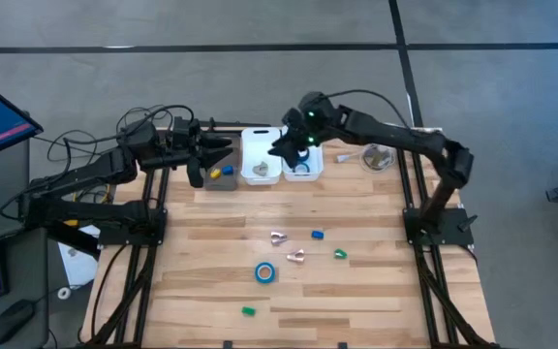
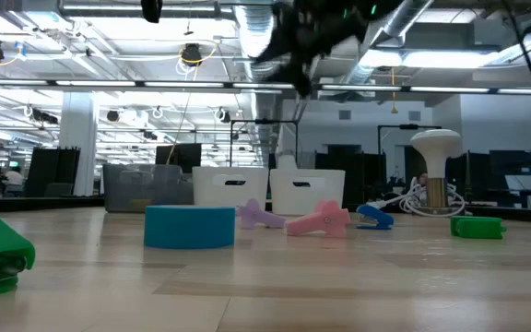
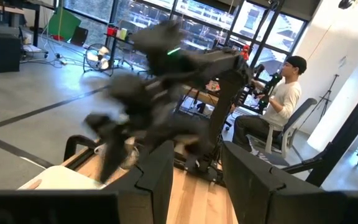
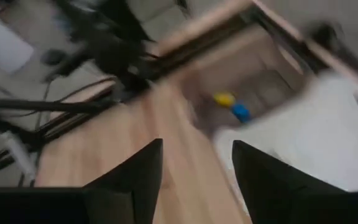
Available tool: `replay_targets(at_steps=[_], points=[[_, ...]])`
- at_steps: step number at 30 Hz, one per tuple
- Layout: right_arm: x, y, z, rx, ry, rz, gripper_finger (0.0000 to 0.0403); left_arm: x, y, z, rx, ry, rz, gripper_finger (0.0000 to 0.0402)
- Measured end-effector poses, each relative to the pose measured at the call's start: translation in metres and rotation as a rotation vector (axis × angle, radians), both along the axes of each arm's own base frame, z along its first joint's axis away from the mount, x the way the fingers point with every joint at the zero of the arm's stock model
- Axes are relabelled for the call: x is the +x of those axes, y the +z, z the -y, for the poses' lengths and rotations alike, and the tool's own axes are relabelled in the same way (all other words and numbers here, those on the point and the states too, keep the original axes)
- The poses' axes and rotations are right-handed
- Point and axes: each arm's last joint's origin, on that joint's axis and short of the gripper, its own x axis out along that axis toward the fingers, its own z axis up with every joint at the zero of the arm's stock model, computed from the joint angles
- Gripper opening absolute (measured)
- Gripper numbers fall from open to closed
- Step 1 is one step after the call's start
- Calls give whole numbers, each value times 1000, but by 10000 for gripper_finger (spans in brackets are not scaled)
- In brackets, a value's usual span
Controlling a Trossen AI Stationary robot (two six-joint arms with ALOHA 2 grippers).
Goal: Pick and place Stapler, Stapler remover, tape
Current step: Put the top green stapler into the black bin
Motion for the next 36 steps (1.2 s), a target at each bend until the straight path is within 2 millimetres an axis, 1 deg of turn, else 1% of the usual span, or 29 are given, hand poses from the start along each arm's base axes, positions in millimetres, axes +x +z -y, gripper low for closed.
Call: replay_targets(at_steps=[3, 6, 8, 12, 16, 18, 21, 25, 32, 36], points=[[-11, 31, -29, -109, 42, 69, 164, 0, 0, 0, 0, 0, 0, 126], [-29, 56, -58, -199, 50, 98, 148, 0, 0, 0, 6, 0, -1, 126], [-42, 69, -75, -228, 53, 114, 139, 0, 0, 0, 6, 0, -1, 126], [-69, 89, -105, -252, 81, 123, 124, 0, 0, 0, 3, -4, 0, 126], [-92, 102, -126, -286, 71, 122, 117, 0, 0, 1, 1, -44, 0, 126], [-99, 106, -133, -292, 68, 119, 116, 0, 0, 2, 1, -54, 1, 126], [-109, 109, -143, -248, 73, 116, 116, 0, 0, 2, 1, -55, 2, 126], [-122, 108, -157, -219, 106, 60, 116, 0, 0, 2, 2, -54, 3, 126], [-140, 91, -179, -251, 3, -156, 116, 0, 0, 2, -2, -54, 4, 126], [-148, 82, -186, -183, -40, -274, 116, 0, 0, 2, -2, -54, 4, 126]])
